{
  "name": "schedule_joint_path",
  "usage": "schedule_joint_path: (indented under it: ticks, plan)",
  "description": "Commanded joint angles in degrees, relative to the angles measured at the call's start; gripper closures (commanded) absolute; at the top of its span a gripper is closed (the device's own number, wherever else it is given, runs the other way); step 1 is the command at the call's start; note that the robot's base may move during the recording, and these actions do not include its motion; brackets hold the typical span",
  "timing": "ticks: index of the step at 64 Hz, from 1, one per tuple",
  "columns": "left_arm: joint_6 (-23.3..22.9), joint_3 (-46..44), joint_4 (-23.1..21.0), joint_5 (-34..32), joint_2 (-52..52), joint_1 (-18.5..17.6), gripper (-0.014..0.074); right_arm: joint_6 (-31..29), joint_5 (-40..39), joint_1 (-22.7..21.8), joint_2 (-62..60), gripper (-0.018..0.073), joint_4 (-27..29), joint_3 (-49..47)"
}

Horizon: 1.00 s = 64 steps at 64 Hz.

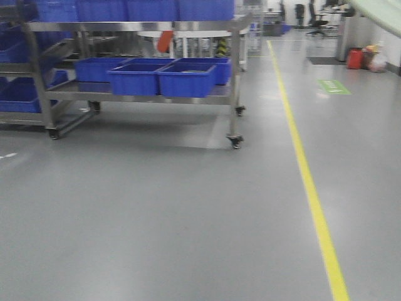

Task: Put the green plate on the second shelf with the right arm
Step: 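Drive the base away from the table carrying the plate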

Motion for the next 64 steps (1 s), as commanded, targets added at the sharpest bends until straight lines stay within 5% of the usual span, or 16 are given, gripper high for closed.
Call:
schedule_joint_path:
  ticks: [1,64]
  plan:
    - [-0.17,2.34,-0.34,-4.67,-1.03,-0.05,0.0466,0.27,-6.56,-0.01,0.75,0.0502,0.04,-1.62]
    - [-0.17,2.34,-0.34,-4.67,-1.03,0.04,0.0466,0.27,-6.56,0.04,0.75,0.0502,0.04,-1.62]
